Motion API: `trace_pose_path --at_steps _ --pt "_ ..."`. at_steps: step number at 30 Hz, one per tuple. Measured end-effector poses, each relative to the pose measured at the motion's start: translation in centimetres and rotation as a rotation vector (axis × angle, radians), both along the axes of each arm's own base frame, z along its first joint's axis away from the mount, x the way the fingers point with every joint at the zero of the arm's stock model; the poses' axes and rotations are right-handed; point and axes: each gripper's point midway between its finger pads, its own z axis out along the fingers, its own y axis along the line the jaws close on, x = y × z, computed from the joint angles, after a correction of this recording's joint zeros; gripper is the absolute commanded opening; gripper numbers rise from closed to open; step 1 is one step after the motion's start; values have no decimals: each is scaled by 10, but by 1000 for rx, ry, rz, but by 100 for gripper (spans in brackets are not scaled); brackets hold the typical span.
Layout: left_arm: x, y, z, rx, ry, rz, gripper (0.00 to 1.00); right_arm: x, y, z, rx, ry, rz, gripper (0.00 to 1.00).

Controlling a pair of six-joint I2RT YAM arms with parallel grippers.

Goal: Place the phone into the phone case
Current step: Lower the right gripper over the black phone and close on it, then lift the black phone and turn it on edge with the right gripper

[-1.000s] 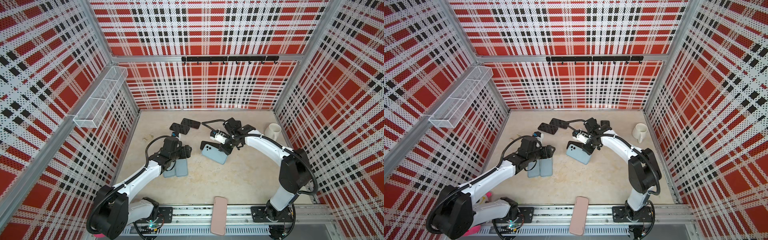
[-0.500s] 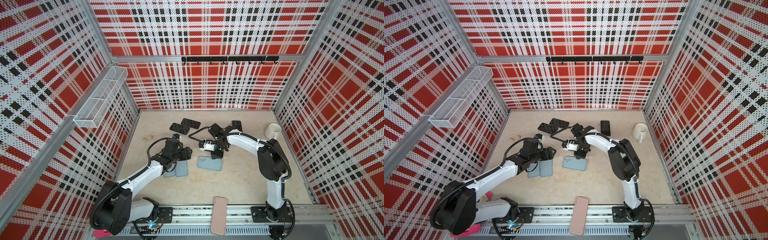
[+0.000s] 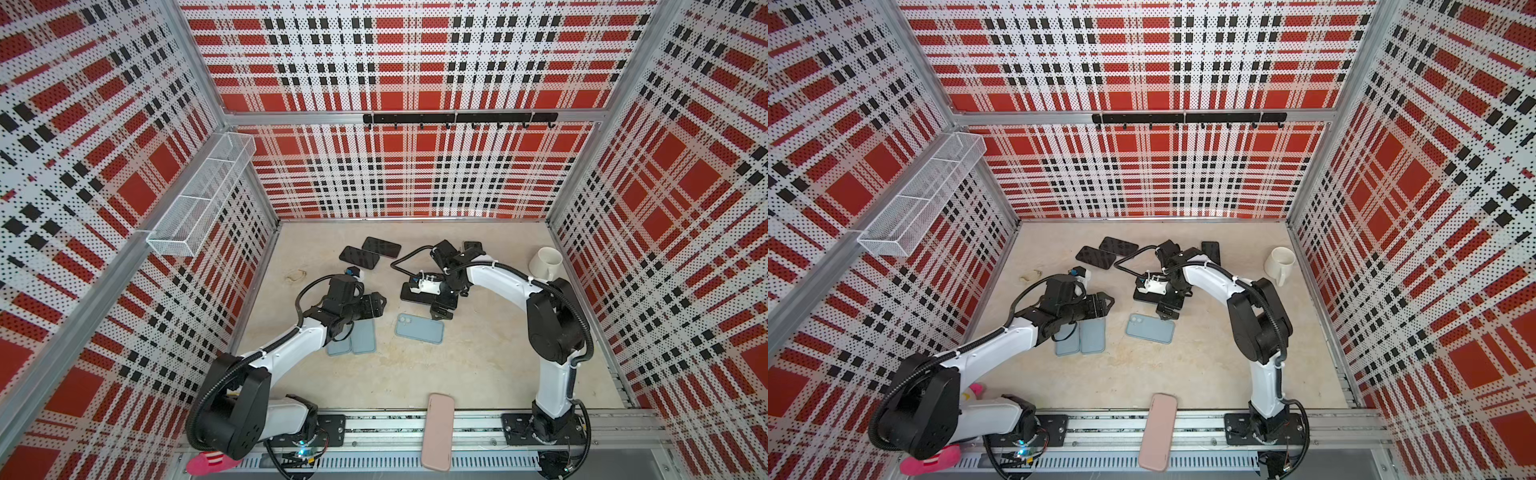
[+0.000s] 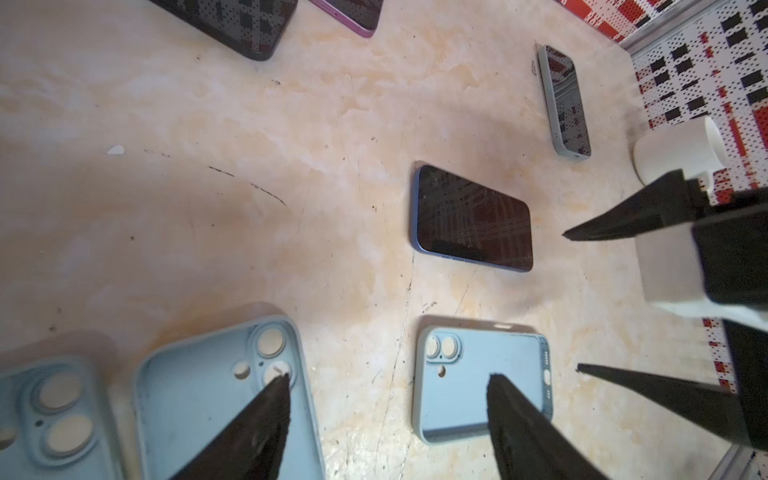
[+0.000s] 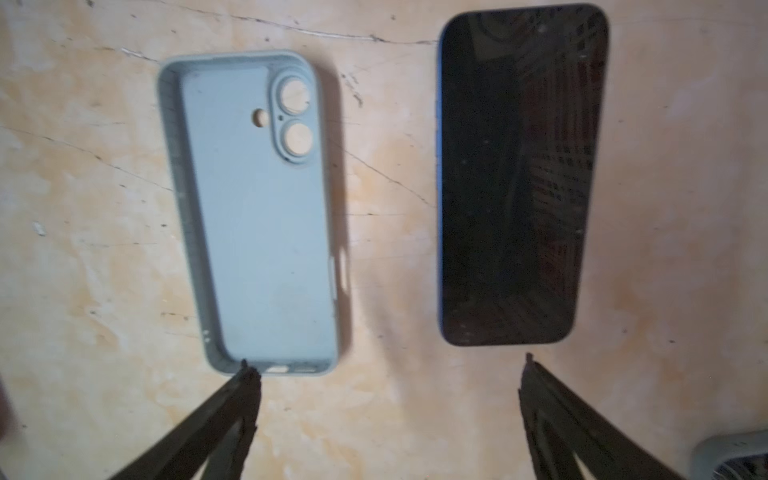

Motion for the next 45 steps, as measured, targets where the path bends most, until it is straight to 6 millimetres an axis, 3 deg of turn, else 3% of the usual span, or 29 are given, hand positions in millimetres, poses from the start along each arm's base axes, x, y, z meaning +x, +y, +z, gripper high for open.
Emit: trace_pose_path --at_steps 5,15,25,30,36,45 --pt "-5 14 -5 -51 23 16 76 27 1 -12 2 -16 9 100" --pt "-3 16 -1 -136 35 2 76 54 18 -36 9 -7 53 100" --pt "3 18 -4 -162 43 21 75 54 21 -51 13 16 47 91" --pt "8 17 -3 -178 35 35 74 58 21 -52 12 1 34 80" --pt "11 15 -8 -202 54 50 75 58 20 -51 19 -7 9 61" --pt "10 11 -5 -242 67 41 77 44 18 -49 59 -10 -1 53"
